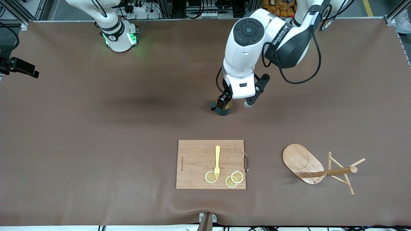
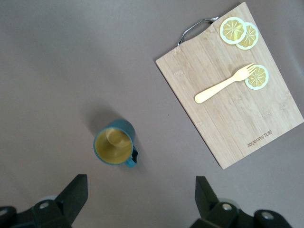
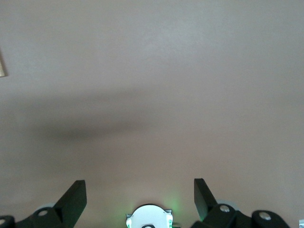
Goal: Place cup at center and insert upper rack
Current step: 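Move the left gripper above the mug while the right gripper returns, then raise and rotate the left gripper beside the mug handle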
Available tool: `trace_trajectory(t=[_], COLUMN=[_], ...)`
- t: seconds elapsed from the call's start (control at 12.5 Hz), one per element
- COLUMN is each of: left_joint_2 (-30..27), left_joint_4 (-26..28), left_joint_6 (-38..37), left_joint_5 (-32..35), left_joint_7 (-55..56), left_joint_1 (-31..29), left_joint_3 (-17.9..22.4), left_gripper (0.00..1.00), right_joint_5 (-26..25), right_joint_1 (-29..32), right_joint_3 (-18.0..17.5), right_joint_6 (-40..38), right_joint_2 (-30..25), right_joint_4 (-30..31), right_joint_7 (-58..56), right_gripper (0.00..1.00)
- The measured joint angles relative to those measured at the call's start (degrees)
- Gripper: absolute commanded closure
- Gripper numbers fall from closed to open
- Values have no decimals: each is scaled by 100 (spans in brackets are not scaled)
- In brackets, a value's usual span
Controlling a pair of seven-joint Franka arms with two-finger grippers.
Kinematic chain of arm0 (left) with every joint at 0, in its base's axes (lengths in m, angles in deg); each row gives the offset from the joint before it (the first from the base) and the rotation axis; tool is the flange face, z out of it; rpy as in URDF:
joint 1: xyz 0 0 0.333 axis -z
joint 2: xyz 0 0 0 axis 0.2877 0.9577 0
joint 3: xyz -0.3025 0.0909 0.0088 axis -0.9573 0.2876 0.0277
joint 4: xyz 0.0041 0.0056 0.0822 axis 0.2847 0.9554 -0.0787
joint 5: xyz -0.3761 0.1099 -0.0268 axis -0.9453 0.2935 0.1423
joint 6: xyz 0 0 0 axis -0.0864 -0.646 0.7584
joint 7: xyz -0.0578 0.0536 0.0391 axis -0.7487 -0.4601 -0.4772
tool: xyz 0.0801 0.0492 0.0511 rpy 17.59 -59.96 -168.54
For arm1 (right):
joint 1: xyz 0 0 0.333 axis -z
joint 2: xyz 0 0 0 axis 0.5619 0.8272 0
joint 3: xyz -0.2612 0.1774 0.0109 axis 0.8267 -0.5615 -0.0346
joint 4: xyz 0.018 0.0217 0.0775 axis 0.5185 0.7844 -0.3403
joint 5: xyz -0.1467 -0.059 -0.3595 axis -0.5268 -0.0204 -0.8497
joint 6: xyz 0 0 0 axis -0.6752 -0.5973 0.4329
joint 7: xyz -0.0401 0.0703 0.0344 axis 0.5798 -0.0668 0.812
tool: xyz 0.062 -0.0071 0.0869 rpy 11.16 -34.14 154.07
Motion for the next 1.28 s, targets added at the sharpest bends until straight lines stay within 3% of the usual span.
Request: trace_trajectory(t=[0.72, 1.28], left_joint_2=[60, 897], left_joint_4=[-76, -103], left_joint_6=[7, 623], left_joint_5=[32, 1348], left_joint_7=[465, 1656], left_joint_1=[311, 1439], left_joint_3=[6, 17], left_gripper=[0, 0], right_joint_5=[37, 292], right_joint_1=[-56, -49], right_joint_3=[-22, -6], right_joint_6=[84, 238], right_joint_2=[-51, -97], right_joint_4=[6, 6], right_joint_7=[-89, -730], right_gripper=[0, 0])
